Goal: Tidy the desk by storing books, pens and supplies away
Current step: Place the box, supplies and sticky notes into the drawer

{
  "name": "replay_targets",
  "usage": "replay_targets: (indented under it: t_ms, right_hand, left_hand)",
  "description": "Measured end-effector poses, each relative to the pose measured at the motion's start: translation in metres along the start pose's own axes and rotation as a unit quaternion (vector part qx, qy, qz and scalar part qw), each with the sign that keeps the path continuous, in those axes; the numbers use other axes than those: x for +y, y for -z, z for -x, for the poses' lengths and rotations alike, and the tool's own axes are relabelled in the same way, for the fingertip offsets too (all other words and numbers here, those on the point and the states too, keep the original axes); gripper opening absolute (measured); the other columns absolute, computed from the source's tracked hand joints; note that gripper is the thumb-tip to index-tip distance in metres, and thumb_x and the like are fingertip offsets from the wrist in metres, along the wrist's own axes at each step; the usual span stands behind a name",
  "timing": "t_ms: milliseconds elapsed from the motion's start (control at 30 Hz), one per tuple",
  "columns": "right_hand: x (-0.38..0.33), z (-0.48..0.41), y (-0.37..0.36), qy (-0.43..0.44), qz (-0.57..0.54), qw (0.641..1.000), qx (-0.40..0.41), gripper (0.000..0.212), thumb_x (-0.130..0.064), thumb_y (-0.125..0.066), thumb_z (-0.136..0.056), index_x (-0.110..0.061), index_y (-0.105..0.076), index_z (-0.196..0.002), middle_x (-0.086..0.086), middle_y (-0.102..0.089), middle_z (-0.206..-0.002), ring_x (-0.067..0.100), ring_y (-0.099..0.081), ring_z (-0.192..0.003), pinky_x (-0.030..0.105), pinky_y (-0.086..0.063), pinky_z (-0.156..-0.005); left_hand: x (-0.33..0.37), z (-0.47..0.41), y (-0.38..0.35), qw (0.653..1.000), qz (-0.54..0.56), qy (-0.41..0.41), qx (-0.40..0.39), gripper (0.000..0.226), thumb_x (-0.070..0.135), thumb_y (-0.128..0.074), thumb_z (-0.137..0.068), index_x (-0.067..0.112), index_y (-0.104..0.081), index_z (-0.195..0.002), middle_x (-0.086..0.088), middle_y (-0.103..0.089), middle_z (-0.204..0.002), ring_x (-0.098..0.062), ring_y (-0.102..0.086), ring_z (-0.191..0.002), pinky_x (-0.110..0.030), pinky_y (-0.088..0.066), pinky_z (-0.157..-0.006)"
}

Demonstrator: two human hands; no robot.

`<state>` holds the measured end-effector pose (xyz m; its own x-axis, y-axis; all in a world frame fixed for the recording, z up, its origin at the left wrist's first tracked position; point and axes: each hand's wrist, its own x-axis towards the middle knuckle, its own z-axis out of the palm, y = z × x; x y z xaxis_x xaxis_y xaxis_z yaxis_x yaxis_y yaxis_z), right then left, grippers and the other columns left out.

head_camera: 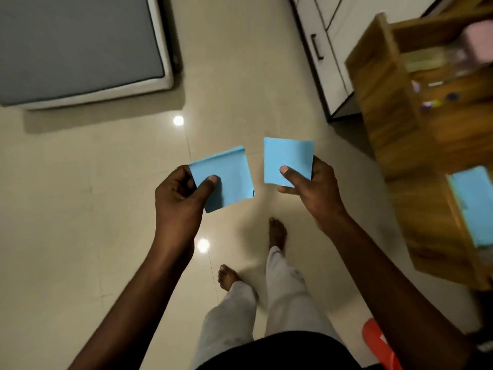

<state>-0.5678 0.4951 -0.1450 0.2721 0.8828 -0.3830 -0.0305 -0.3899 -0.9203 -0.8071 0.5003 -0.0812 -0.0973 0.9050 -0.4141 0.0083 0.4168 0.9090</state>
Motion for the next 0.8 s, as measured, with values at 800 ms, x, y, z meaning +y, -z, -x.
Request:
replay_targets:
  t_ms: [800]
  right_hand:
    - [-0.065, 0.083, 0.298, 0.026, -0.121, 0.963, 0.241, 0.033, -0.012, -0.072, -0.094, -0.018, -0.065, -0.126, -0.004, -0.075, -0.113, 0.014, -0.075, -0.103, 0.034, -0.064, -0.074]
  left_hand:
    - [0.086, 0.058, -0.291, 0.939, -0.135, -0.035, -0.314, 0.016, 0.004, -0.063, -0.097, 0.010, -0.075, -0.104, -0.001, -0.078, -0.092, -0.022, -0.073, -0.087, -0.044, -0.054, -0.079]
